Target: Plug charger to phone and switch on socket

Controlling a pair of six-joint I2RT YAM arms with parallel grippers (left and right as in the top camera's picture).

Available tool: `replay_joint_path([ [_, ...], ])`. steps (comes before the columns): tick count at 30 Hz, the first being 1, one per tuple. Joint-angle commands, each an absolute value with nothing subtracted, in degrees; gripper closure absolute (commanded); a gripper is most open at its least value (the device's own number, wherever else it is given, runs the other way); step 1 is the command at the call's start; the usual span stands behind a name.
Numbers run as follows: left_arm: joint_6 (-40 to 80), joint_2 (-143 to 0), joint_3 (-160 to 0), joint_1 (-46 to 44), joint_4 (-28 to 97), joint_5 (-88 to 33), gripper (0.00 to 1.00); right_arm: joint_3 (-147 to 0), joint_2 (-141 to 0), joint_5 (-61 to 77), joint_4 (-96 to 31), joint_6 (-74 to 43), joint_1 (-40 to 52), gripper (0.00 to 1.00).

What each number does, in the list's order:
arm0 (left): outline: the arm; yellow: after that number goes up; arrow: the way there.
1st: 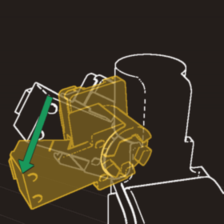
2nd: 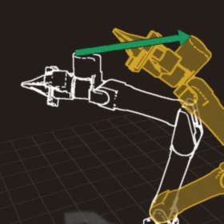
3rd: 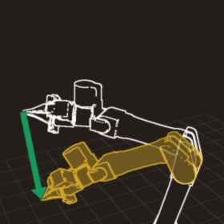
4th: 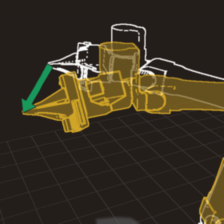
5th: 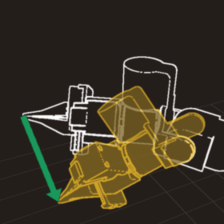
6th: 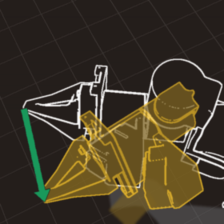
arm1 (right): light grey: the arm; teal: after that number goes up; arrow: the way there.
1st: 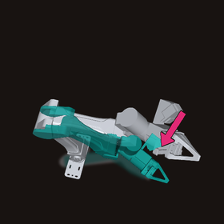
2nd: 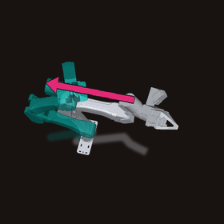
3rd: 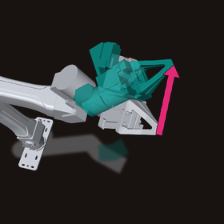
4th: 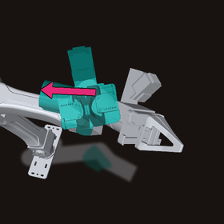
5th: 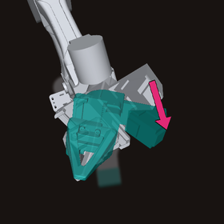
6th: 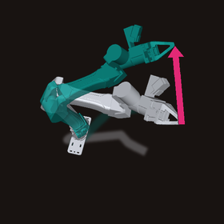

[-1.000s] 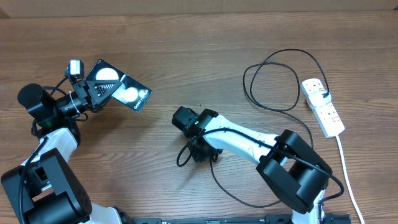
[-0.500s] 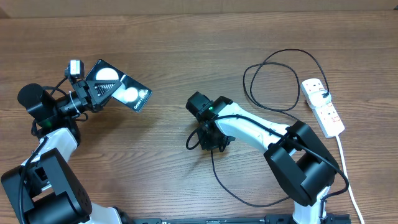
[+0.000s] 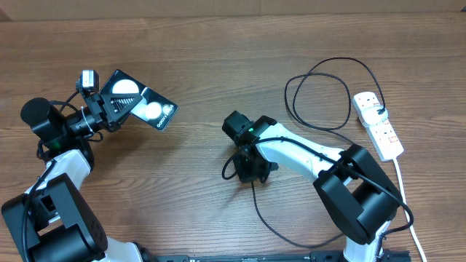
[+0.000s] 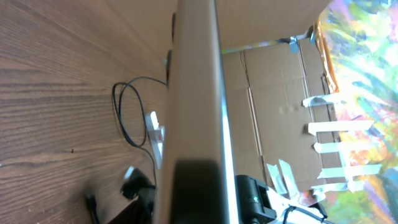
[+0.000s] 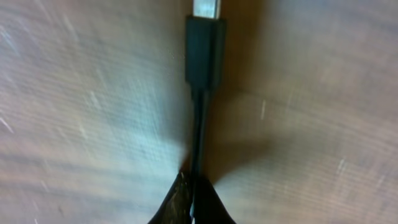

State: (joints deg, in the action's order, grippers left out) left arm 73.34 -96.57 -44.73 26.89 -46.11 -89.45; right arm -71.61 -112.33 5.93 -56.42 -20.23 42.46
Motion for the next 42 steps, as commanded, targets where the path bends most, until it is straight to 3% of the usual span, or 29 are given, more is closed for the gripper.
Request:
replay_joint_path([
  [1,75.5,-96.7,-46.1,27.1,-46.4,-90.6,0.96,-74.0,-114.0,12.0,-59.6,-17.1,42.0,0.96],
  [16,70.6,-96.7,-46.1,18.3,-46.8,-90.6,0.96,-79.3,-92.5,27.8,-73.4,-1.3,41.8,0.96],
  [27,70.0,-96.7,-46.1,10.2,-47.7,-90.6,0.96,-79.3,-91.4,29.7,-75.0,3.0,41.8,0.96],
  [42,69.4,-96.7,-46.1,8.6,-48.1,-90.6,0.96,-85.3,-91.1,29.1,-76.9,7.9,41.8,0.96],
])
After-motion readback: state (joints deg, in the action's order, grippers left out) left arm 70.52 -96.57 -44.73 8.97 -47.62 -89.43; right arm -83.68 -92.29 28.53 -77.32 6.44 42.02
